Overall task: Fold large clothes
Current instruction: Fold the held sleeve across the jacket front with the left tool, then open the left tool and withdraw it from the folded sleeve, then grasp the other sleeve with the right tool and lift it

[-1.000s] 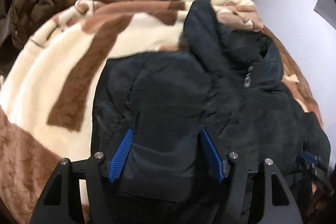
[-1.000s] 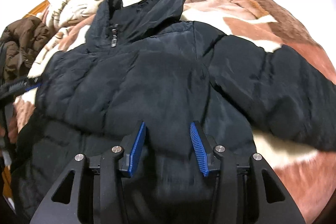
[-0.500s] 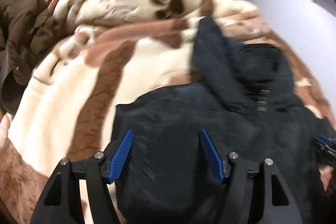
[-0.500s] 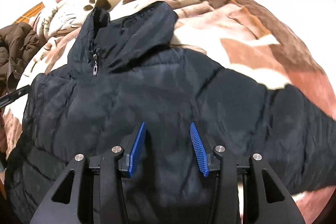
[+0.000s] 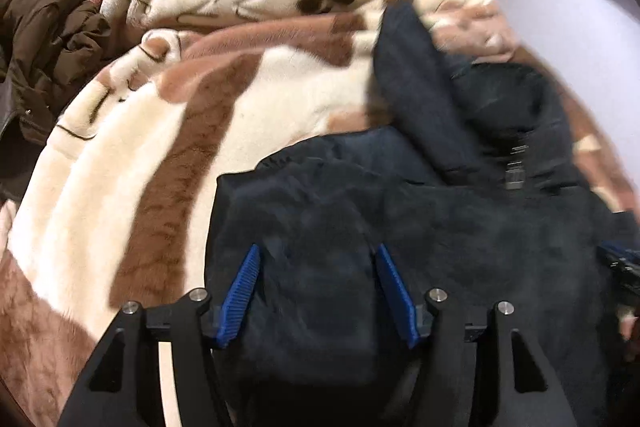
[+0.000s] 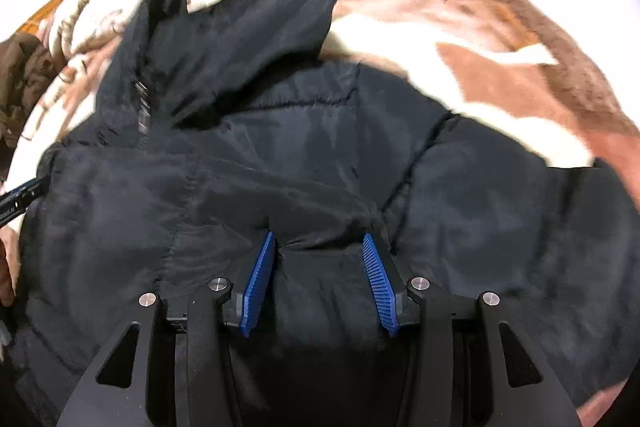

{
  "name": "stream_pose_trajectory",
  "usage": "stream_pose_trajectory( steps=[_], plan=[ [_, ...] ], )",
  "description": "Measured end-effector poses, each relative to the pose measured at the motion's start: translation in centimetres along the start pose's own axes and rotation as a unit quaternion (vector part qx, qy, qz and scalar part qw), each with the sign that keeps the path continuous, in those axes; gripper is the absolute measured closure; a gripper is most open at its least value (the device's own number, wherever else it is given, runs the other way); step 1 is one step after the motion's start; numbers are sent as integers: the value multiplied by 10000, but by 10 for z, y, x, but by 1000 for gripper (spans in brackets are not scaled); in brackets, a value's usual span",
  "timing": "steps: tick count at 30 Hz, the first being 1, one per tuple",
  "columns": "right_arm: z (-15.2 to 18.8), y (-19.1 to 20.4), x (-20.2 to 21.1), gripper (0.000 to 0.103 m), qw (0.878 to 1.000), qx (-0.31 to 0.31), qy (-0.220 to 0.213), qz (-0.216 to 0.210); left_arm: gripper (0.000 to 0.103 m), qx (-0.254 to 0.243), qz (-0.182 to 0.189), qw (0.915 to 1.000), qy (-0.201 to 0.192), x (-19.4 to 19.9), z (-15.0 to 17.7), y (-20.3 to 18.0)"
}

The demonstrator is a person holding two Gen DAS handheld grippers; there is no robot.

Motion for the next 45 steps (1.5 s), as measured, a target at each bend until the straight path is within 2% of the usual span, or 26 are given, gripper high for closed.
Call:
stream_pose_trajectory(
  steps=[3, 5, 7, 12, 15, 20, 24, 30, 35, 39, 43, 45],
  plan=[
    [21, 0, 24, 57, 9998, 64, -199, -73, 40, -8, 90, 9998, -154, 24, 20, -3],
    [35, 2, 14, 57, 9999, 156, -20, -7, 40, 68, 40, 9999, 81, 13, 37, 2],
    [47, 4, -10, 57, 9993, 153, 350, -43, 39, 155, -26, 9994, 310, -5, 49, 8],
    [43, 1, 6, 57, 9994, 107, 333, 44, 40, 245, -148, 9991, 308, 4, 47, 1],
    [49, -8, 37, 57, 9999, -6, 142, 32, 40, 227, -2, 9995, 204, 30, 53, -12],
    [84, -31, 96, 55, 9995, -290, -125, 34, 40, 73, 306, 9995, 8, 92, 86, -55],
    [126, -49, 134, 55, 9987, -481, -139, -62, 40, -155, 429, 9990, 1, 128, 113, -89],
    [170, -68, 166, 54, 9970, -746, -4, -193, 40, -517, 517, 9973, -10, 166, 148, -131],
    [183, -95, 176, 54, 9950, -995, 12, -72, 40, -653, 661, 9956, 74, 171, 155, -151],
    [182, -130, 169, 54, 9895, -1447, 53, -3, 40, -688, 660, 9954, 99, 164, 150, -160],
    [177, -167, 152, 45, 9829, -1837, 61, 97, 40, -788, 580, 9951, 102, 150, 138, -165],
    [175, -185, 140, 45, 9790, -2028, 109, 145, 40, -827, 507, 9952, 101, 140, 130, -165]
  ],
)
Point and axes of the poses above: each gripper's, at about its wrist camera, not at the fingertips, and x roughly against the way its jaws point, y to its left, z to its underside, the point moved 5 cm from there along -x, roughly the way its jaws point, and after that the axes turned 10 degrees about z, right-handed, at the moved point
